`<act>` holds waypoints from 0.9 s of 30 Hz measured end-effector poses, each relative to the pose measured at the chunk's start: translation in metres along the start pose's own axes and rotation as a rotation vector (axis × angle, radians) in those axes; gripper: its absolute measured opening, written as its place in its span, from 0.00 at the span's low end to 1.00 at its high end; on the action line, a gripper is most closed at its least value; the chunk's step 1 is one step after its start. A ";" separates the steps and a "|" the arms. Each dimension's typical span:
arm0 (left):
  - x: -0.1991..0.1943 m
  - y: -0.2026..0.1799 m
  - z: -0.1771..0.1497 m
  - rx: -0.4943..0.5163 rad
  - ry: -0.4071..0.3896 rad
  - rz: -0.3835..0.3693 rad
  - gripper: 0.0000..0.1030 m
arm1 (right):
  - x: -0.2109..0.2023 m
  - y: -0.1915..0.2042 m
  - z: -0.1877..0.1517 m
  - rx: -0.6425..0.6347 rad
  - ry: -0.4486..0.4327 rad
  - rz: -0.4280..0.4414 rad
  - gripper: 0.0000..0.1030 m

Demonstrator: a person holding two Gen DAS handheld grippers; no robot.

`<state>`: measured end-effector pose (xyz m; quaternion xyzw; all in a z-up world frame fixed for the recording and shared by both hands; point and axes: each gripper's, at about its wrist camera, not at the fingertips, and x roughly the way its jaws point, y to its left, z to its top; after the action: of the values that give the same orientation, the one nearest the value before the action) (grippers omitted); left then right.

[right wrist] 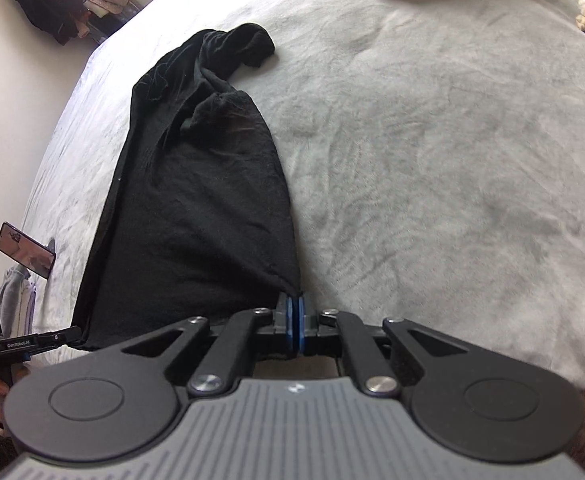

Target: Fold clothes

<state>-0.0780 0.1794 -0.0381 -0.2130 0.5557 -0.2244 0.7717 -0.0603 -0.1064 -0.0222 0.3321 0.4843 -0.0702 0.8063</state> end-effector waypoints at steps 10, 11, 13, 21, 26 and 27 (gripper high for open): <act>-0.014 -0.003 -0.026 0.024 0.007 0.032 0.04 | -0.006 -0.001 -0.032 -0.037 0.061 -0.017 0.04; -0.013 -0.005 -0.028 0.033 0.014 0.042 0.04 | -0.005 -0.002 -0.034 -0.042 0.069 -0.022 0.04; -0.010 -0.006 -0.032 0.050 0.026 0.063 0.04 | -0.003 -0.003 -0.037 -0.043 0.083 -0.031 0.04; -0.004 -0.005 -0.034 0.065 0.049 0.102 0.05 | 0.011 -0.010 -0.040 -0.034 0.111 -0.037 0.06; -0.008 -0.015 -0.025 0.124 0.040 0.143 0.24 | 0.006 -0.009 -0.030 -0.064 0.095 -0.022 0.22; -0.010 -0.017 -0.021 0.135 0.029 0.150 0.34 | 0.006 -0.008 -0.027 -0.067 0.087 -0.023 0.38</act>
<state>-0.1031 0.1693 -0.0268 -0.1151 0.5647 -0.2058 0.7909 -0.0801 -0.0952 -0.0391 0.3023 0.5247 -0.0486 0.7943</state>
